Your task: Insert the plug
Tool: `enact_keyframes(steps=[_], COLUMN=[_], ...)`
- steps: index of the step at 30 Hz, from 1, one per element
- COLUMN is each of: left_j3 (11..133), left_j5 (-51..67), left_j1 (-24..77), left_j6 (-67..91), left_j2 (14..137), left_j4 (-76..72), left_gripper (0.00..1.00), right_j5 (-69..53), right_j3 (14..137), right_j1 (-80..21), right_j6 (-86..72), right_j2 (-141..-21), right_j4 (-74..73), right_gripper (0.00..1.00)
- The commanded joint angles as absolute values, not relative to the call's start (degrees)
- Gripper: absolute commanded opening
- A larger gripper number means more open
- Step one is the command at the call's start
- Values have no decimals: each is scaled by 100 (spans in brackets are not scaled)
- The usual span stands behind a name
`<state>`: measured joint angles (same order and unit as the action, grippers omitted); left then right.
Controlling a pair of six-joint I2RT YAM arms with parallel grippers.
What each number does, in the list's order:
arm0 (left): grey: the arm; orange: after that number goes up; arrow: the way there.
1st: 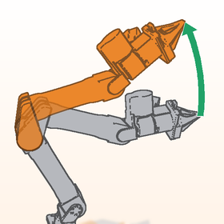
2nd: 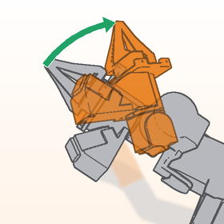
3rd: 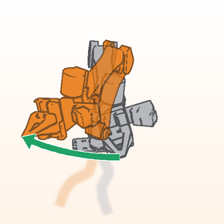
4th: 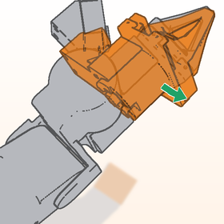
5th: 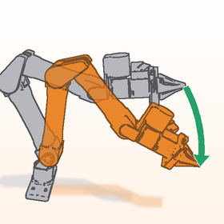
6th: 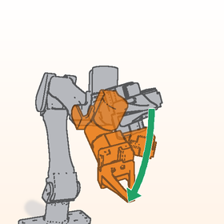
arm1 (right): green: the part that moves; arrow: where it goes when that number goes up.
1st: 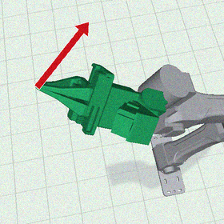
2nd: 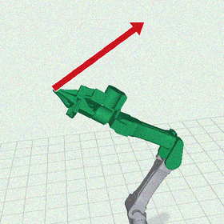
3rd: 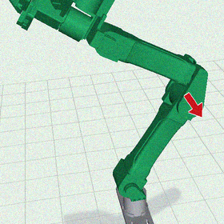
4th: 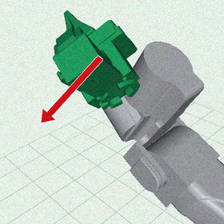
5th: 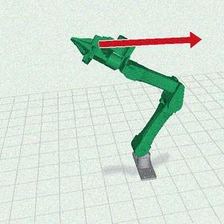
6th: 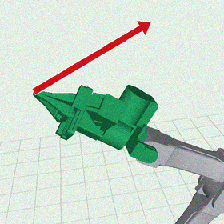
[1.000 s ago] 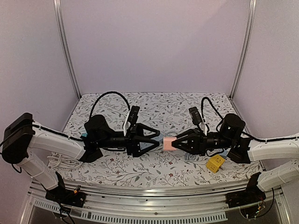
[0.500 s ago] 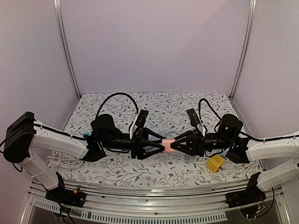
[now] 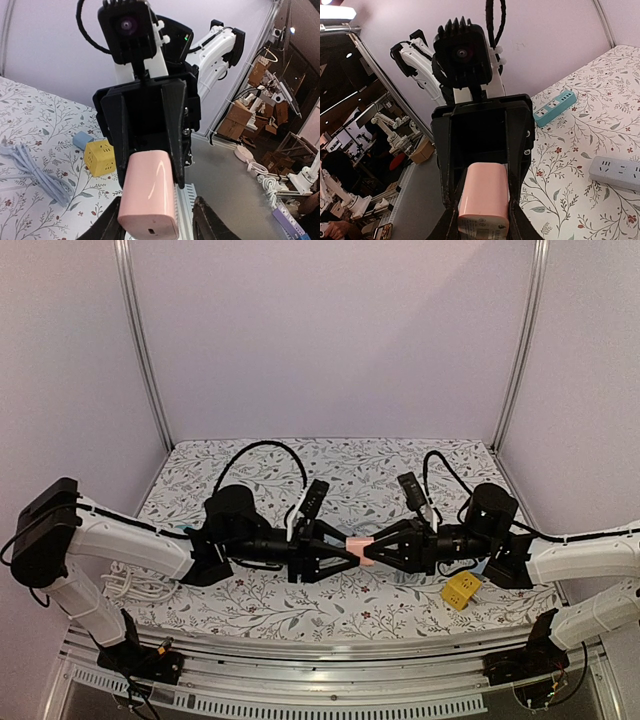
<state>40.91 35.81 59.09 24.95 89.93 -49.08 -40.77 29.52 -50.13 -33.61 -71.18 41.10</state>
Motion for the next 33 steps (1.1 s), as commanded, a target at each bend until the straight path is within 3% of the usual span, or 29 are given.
enact_keyframes(steps=[1,7,13,15,20,23,26,33], left_j3=[4310,4379,4421,4421,4427,4443,4460,4608], left_j5=[3663,3718,3722,3696,3537,3307,2959,1720], left_j1=[6036,6071,6091,6098,6093,6093,6091,6099], left_j6=[2457,2479,2507,2505,2394,2237,2130,2027], left_j2=[9155,9245,9252,9226,9070,8895,8648,7964], left_j4=[-4773,-4807,-4789,-4756,-4358,-3911,-3374,-1613], left_gripper=[44,32,0,0,0,0,0,0], right_j5=[-3999,-4008,-4040,-4114,-3986,-3739,-3338,-2333], right_j3=[3026,3023,3006,2998,2946,2920,2894,2862], right_j1=[-4993,-4996,-5003,-5006,-5001,-4994,-4997,-4996], right_j6=[-3249,-3236,-3209,-3167,-3122,-3083,-3009,-2898], right_j2=[-7005,-7005,-6975,-6955,-6850,-6699,-6529,-6274], right_j4=[4087,4089,4092,4079,3996,3826,3591,3147], right_gripper=[0,0,0,10,67,85,98,99])
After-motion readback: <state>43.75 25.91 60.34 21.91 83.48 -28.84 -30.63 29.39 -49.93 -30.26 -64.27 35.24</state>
